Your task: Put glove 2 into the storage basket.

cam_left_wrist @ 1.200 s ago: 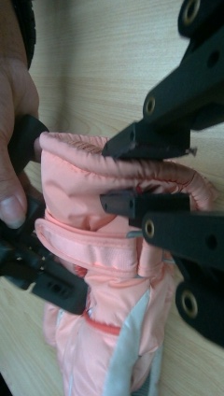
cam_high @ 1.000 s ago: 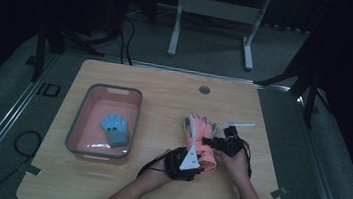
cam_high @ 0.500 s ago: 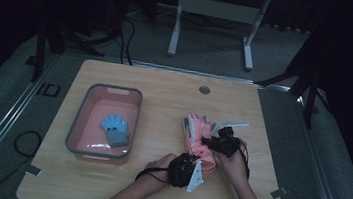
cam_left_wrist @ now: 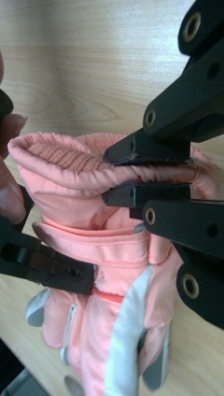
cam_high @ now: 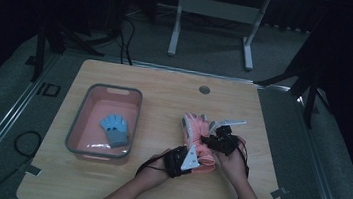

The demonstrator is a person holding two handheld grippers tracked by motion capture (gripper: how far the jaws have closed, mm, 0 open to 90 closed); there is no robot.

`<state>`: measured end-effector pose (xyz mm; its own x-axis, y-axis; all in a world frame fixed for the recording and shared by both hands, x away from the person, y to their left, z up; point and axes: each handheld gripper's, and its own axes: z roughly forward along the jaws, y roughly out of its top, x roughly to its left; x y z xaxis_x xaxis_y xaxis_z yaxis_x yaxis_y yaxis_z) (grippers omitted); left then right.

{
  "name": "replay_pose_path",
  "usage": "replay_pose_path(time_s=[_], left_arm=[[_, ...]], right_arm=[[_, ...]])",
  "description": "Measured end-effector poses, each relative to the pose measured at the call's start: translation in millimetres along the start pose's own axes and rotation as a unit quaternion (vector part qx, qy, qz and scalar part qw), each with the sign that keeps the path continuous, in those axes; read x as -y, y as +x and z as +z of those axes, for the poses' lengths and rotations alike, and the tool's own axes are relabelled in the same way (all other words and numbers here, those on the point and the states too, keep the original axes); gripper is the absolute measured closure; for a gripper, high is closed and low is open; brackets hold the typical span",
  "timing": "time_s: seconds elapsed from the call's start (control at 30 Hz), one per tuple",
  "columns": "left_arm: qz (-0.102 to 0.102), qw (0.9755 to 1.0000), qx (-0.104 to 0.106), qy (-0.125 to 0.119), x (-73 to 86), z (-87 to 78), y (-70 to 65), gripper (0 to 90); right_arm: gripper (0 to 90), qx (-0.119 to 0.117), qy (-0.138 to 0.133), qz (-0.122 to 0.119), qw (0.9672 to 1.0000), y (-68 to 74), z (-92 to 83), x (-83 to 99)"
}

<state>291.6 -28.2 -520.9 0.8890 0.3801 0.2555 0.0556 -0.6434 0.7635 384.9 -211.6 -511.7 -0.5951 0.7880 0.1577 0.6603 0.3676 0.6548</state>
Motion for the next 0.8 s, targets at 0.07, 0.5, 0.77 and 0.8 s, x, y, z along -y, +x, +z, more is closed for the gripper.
replay_pose_path(time_s=[0.07,0.5,0.77,0.8], left_arm=[[0.004,1.0,-0.007,-0.003,-0.4,-2.4,0.2,82.8],[0.015,0.9995,0.004,-0.028,5.8,-10.5,-9.1,41.3],[-0.075,0.9962,0.002,-0.045,22.1,-25.7,4.9,34.1],[-0.078,0.9961,-0.001,-0.04,23.2,-24.4,5.6,31.8]], right_arm=[[73.1,-0.001,0.0,-0.001,1.0,1.1,-1.0,-1.7],[73.1,-0.002,-0.007,0.008,0.9999,0.3,-2.3,-1.2],[72.8,0.002,-0.004,0.005,1.0,1.7,-2.6,-1.5],[72.8,0.001,-0.004,0.008,1.0,1.2,-2.5,-1.3]])
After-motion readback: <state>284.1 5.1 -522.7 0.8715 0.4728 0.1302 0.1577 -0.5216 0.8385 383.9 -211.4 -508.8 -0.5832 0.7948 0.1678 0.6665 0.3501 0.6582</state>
